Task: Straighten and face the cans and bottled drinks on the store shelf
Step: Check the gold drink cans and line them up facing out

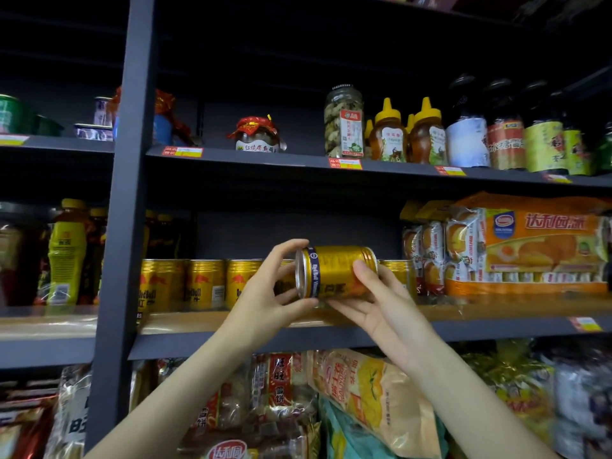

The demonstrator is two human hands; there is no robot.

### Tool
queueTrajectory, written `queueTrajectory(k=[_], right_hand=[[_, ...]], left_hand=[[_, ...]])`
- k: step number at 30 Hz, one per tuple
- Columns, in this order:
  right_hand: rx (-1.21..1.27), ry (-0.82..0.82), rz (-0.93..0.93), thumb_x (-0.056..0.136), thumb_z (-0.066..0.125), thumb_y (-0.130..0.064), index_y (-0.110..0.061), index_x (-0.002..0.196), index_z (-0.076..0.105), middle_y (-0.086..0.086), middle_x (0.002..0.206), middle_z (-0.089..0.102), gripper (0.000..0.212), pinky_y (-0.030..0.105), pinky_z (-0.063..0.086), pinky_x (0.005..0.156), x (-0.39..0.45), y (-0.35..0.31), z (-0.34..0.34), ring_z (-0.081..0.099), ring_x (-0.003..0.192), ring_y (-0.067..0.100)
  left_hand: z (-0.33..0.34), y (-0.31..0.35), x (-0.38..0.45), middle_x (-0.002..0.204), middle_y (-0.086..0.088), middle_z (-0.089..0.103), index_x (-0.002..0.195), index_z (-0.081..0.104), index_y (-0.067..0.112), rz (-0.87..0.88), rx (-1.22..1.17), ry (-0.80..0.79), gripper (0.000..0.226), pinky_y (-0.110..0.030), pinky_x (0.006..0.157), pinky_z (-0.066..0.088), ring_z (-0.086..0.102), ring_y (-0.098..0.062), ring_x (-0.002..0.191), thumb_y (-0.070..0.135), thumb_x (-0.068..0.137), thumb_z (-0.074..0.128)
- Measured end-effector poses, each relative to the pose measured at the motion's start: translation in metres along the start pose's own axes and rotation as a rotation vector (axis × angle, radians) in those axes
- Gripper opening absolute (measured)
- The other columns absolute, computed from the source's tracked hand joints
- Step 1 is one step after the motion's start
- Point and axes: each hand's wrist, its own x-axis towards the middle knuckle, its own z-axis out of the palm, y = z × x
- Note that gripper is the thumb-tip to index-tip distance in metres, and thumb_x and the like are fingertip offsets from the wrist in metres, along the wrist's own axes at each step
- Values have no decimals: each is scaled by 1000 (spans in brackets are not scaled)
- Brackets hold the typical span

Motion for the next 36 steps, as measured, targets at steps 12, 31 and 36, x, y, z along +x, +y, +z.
queueTrajectory(k=[12, 31, 36], right_hand=[[73, -6, -66, 69, 67, -15, -13, 120, 53, 11, 114, 68, 52, 32, 54, 89, -1, 7, 2, 67, 103, 22], [-1058, 20, -976, 68, 82, -17, -30, 130, 38, -23, 132, 43, 78, 10, 39, 99, 7, 4, -21, 44, 124, -5], [-816, 111, -786, 66, 84, -11, -37, 118, 43, -13, 121, 54, 70, 18, 48, 89, 7, -3, -14, 55, 112, 1]], left_hand=[[1, 0, 3, 119, -2, 58, 120, 50, 30, -115, -208, 110, 53, -26, 77, 55, 64, -13, 103, 24, 71, 69], [-15, -31, 4, 116, 12, 51, 119, 56, 20, -47, 560, 174, 31, 5, 80, 30, 42, 1, 108, 12, 89, 58], [-14, -27, 2, 136, 4, 40, 124, 51, 20, -47, 619, 216, 37, -12, 97, 28, 39, -8, 124, 10, 89, 57]])
